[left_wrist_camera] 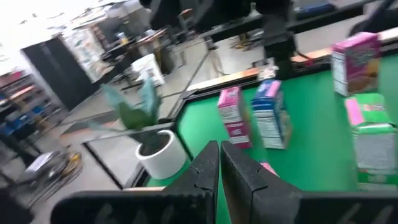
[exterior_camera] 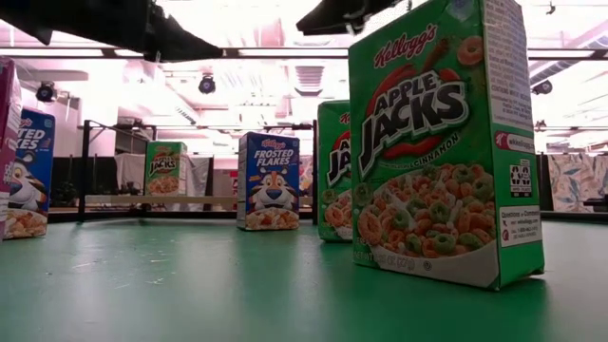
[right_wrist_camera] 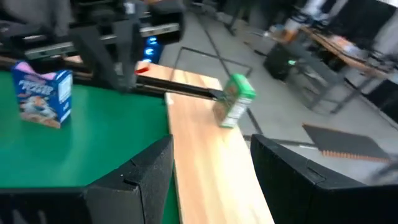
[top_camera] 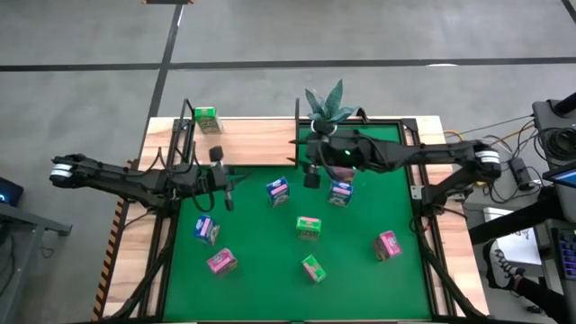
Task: Stack cereal on shelf
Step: Put the top left blue cereal box on the shelf
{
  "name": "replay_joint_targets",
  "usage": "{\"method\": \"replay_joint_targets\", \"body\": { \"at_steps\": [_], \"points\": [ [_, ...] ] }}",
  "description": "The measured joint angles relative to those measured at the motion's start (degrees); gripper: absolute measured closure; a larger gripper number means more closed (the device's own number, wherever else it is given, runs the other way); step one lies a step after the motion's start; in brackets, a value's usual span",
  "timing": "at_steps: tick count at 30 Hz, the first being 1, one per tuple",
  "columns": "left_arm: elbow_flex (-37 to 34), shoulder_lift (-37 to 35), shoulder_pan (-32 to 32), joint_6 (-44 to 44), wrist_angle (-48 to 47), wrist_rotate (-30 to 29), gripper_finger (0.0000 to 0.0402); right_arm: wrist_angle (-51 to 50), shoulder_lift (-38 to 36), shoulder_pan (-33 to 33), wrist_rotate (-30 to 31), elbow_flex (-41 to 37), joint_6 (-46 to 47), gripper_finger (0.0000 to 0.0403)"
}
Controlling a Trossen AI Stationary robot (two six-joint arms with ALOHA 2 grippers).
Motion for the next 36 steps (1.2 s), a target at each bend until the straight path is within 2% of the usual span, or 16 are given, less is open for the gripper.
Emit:
{"method": "replay_joint_targets", "body": {
  "at_steps": [4,7,9,12,18,25,31,36],
  "points": [
    [0.02,-0.33,-0.01,-3.72,-0.02,-0.37,0.0402,-7.75,4.14,-3.41,-10.01,5.95,2.17,0.0197],
    [0.0,-0.55,-0.2,-11.69,0.52,-0.37,0.0402,-16.06,6.02,-4.44,-17.84,9.39,2.33,0.0197],
    [-0.35,-0.5,-0.39,-15.4,0.4,-0.43,0.0402,-20.46,6.7,-3.78,-19.84,11.02,-0.42,0.0197],
    [-0.41,-0.49,-0.54,-16.45,1.42,-0.46,0.0402,-22.35,7.57,-2.14,-18.51,12.28,-2.99,0.0197],
    [-0.88,-1.49,-3.03,-13.17,12.19,1.23,0.0402,-22.72,8.99,-0.47,-16.46,13.8,-1.95,0.0197],
    [-6.51,-2.22,-7.44,-6.53,22.54,1.73,0.0402,-23.0,11.18,0.1,-16.59,13.81,0.47,0.0197],
    [-7.5,-4.19,-7.58,-4.36,23.62,1.64,0.0402,-19.94,14.27,0.19,-16.37,13.75,2.99,0.0196],
    [-7.41,-4.96,-7.58,-3.09,23.56,1.66,0.0402,-18.31,16.46,0.23,-13.46,13.81,3.74,0.017]
  ]
}}
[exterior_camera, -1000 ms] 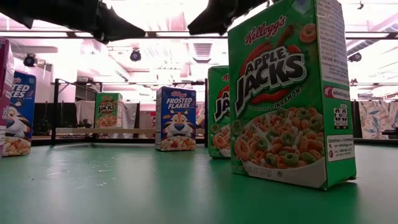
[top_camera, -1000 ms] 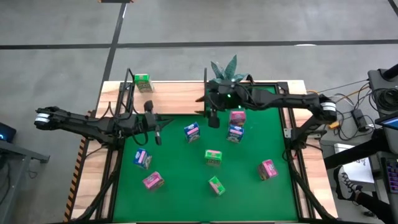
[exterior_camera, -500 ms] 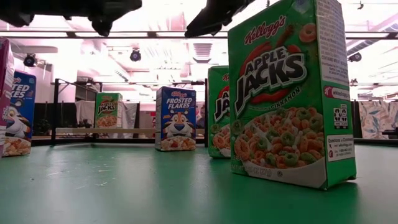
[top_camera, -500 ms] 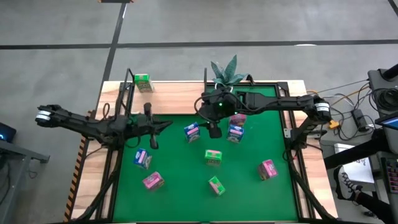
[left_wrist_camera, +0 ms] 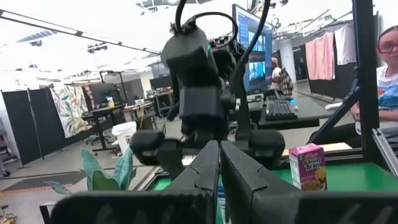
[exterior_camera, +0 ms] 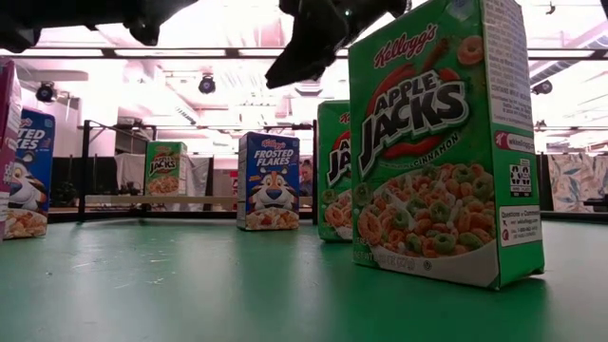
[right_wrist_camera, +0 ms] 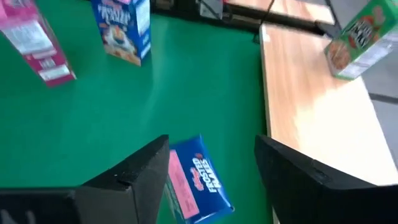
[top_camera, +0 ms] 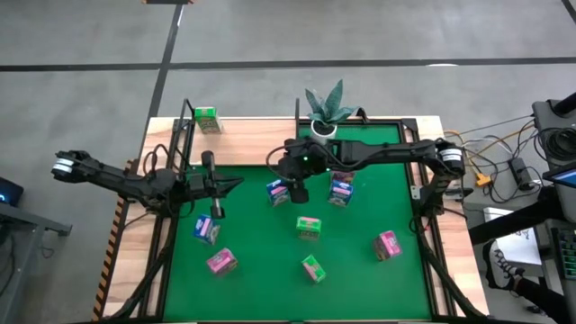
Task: Stack cereal on shelf
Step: Put the top left blue cereal box on the shelf
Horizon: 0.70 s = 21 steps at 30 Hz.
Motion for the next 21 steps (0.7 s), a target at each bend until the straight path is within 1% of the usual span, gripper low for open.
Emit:
{"method": "replay_joint_targets", "body": {
  "at_steps": [4,7,17,21],
  "points": [
    [0.0,-0.13,0.0,0.25,0.02,0.01,0.0402,-0.36,1.68,0.02,-0.17,0.85,-1.49,0.0143],
    [0.0,-0.1,0.0,0.9,0.0,0.01,0.0402,-1.02,3.03,0.15,-0.24,0.98,-3.26,0.0133],
    [0.0,0.32,0.0,1.04,0.0,0.01,0.0402,-3.64,7.67,0.15,-0.15,0.95,-5.22,0.0131],
    [0.0,0.32,0.0,1.02,-0.03,0.01,0.0402,-3.97,7.97,-0.11,-0.11,0.94,-5.22,0.0134]
  ]
}}
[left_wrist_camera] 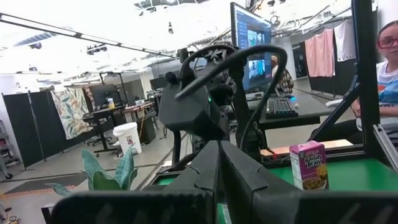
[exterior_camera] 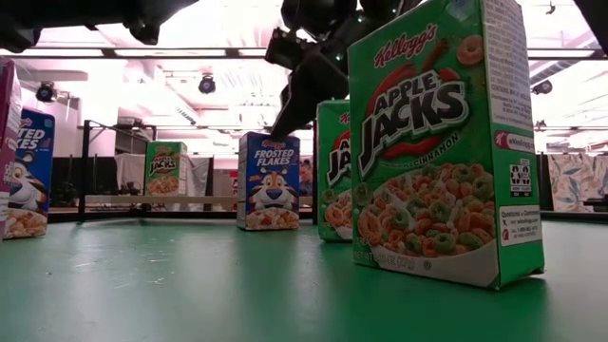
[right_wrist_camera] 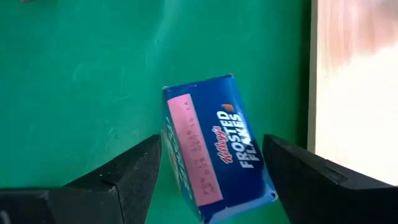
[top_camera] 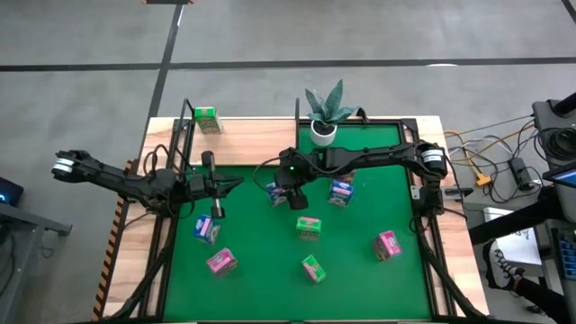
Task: Stack cereal on shelf
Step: Put the top left blue cereal box on the shelf
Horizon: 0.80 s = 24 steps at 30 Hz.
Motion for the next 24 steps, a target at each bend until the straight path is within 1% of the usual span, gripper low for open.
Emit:
{"method": "replay_joint_targets", "body": {
  "at_steps": [15,24],
  "points": [
    [0.0,0.06,0.0,-0.17,-0.54,0.0,0.0402,-0.13,2.56,-0.15,0.02,-0.02,-0.94,0.0159],
    [0.0,0.17,0.0,-0.2,-0.58,0.0,0.0402,-0.05,2.27,-0.15,-0.02,-0.02,-0.04,0.019]
  ]
}}
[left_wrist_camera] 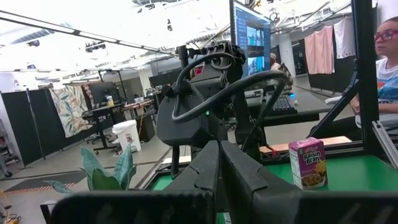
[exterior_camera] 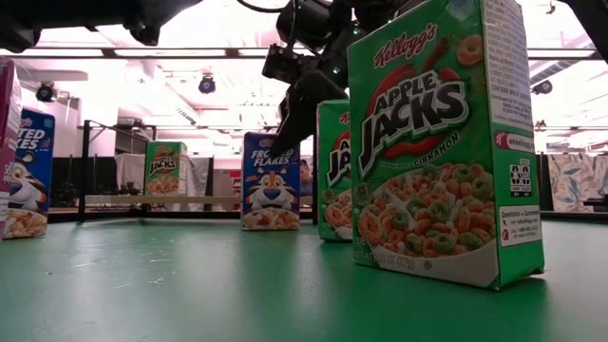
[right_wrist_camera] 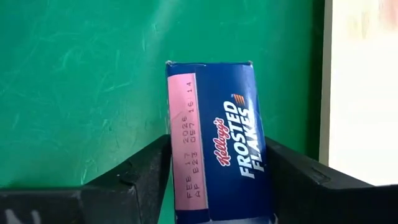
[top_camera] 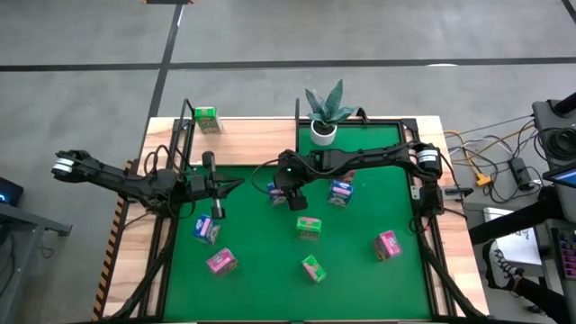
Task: Stack cereal on shelf
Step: Put the top left blue cereal box on the shelf
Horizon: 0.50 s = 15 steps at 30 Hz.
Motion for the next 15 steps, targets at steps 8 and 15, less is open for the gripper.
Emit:
{"method": "replay_joint_targets", "body": {
  "at_steps": [8,15],
  "points": [
    [0.0,0.0,0.0,0.0,0.0,0.0,0.0402,-0.05,-0.56,0.0,-0.02,0.0,2.66,0.0204],
    [0.0,0.0,0.0,-0.02,0.01,0.0,0.0402,-1.96,-1.21,-0.13,0.0,2.89,4.87,0.0204]
  ]
}}
